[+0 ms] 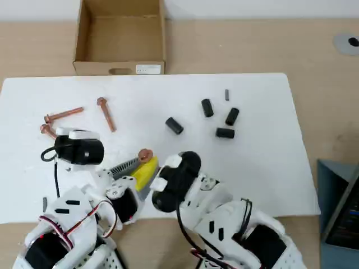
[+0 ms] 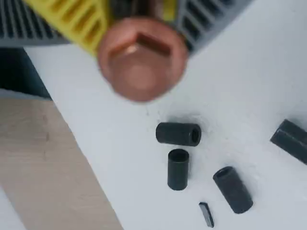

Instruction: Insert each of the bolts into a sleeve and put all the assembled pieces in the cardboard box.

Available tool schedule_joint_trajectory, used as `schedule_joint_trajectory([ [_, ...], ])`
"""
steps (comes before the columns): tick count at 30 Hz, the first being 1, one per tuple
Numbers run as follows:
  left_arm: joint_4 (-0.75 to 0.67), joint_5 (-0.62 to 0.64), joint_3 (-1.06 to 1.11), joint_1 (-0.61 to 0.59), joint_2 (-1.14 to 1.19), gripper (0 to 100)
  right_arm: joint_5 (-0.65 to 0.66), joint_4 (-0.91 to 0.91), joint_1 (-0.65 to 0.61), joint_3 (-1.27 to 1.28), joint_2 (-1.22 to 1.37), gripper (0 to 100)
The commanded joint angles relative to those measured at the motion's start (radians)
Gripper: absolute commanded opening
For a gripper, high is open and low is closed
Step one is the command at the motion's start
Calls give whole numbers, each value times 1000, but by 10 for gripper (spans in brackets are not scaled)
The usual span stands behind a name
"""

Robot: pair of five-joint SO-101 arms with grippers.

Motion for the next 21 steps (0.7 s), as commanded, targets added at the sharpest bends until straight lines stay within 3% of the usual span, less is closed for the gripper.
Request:
schedule_joint_trajectory([
  [1,11,-2,-15,18,-2,57,6,-32,-4,-42,-7,9],
  [6,32,3,-17,-26,-2,195,6,-32,-4,-42,-7,9],
  [21,141,-3,-143,-64,-2,199,6,-26,-4,-35,-7,9],
])
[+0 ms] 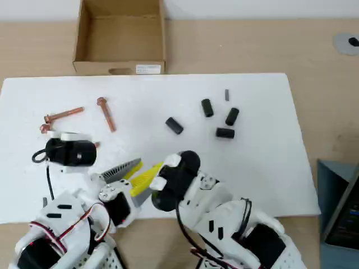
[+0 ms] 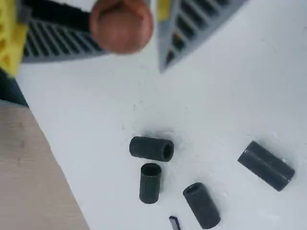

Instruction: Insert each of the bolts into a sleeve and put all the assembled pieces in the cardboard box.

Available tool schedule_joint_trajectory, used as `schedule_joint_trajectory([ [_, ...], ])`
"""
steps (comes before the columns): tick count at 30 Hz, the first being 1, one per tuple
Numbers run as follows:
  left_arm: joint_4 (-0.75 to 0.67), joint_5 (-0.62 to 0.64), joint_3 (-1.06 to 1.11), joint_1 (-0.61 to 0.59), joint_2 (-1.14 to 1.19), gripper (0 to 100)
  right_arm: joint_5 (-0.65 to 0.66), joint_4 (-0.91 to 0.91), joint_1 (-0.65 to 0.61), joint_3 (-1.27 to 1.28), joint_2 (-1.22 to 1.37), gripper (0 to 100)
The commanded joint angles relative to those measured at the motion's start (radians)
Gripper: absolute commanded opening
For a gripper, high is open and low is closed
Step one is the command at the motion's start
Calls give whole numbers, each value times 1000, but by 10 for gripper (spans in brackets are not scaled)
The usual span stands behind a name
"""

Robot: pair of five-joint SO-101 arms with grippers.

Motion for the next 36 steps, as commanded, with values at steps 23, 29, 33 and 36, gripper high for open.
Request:
schedule_joint_trajectory([
  [23,-20,-439,192,-595,-4,2,-3,-25,367,-76,4,9],
  [29,-25,-482,339,-634,-4,2,-2,-28,421,-188,147,9],
  [33,-103,-486,437,-683,-4,2,-2,-31,421,-360,389,9],
  [36,-175,-486,500,-727,-4,2,-2,-35,421,-510,576,9],
])
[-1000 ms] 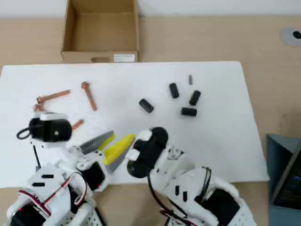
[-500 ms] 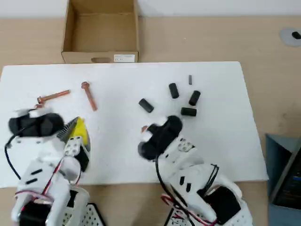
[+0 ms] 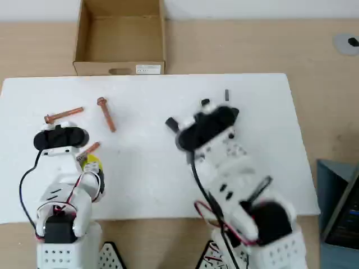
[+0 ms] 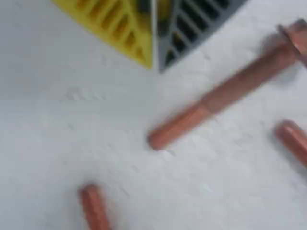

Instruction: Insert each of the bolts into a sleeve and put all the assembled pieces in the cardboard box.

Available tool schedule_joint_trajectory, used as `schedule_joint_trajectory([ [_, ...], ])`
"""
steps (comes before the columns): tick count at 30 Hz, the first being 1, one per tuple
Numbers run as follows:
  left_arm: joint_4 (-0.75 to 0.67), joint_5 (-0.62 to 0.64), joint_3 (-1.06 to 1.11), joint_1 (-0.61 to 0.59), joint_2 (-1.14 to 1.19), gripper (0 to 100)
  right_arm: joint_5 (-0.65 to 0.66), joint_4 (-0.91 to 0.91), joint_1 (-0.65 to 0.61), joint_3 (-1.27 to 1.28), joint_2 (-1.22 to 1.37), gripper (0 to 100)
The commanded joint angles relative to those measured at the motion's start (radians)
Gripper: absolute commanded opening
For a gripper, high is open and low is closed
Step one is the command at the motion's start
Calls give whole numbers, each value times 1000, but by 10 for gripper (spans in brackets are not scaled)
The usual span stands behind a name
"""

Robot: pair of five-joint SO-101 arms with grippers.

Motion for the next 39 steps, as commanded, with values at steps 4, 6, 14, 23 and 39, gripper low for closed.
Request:
schedule_joint_trajectory([
  [4,-124,-6,101,-66,-5,2,2,-95,22,-367,397,9],
  [6,-135,-6,121,-66,-5,2,3,-127,24,-447,503,9],
  [14,-137,-6,144,-64,-5,2,3,-187,24,-750,868,9],
  [23,-137,-5,144,-61,-5,2,3,-370,31,-1047,1280,9],
  [39,-137,-5,144,-57,-5,2,37,-402,64,-1856,2034,10],
])
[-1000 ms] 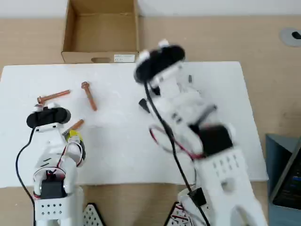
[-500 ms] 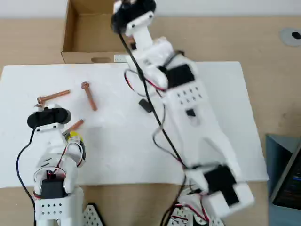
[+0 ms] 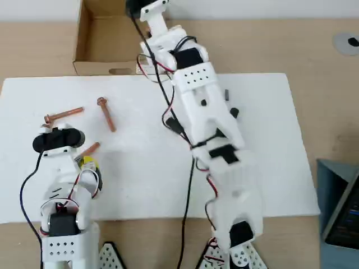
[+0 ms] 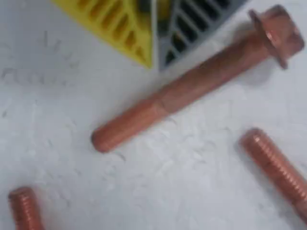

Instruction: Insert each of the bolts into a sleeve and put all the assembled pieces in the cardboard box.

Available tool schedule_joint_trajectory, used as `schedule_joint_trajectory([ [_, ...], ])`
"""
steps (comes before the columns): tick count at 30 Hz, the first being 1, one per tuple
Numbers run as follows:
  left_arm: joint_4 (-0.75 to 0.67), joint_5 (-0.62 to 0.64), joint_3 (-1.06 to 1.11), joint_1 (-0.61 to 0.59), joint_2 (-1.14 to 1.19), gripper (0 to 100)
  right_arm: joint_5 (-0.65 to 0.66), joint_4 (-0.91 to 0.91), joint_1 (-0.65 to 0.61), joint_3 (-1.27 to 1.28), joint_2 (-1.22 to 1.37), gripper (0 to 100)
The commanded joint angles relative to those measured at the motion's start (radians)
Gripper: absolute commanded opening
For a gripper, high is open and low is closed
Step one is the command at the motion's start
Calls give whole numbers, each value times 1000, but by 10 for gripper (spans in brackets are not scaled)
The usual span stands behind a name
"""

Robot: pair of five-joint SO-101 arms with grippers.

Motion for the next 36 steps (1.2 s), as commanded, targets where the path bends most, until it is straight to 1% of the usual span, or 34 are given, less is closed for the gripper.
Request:
schedule_joint_trajectory([
  [1,-17,-5,0,3,-5,2,55,-26,13,-255,110,10],
  [3,-17,-5,0,3,-5,2,92,-26,10,-348,189,10],
  [9,-17,-5,0,3,-5,2,143,-26,8,-582,389,10],
  [15,-17,-3,0,3,-5,2,189,-26,10,-713,512,12],
  [19,-17,-3,0,3,-5,2,210,-25,10,-731,538,17],
  [20,-17,-3,0,3,-5,2,210,-23,10,-731,539,33],
  [23,-17,-3,2,3,-5,2,209,-5,10,-730,541,122],
  [25,-17,-3,2,3,-5,2,207,23,8,-730,541,154],
  [36,-17,-3,2,3,-5,2,207,40,10,-737,539,146],
])
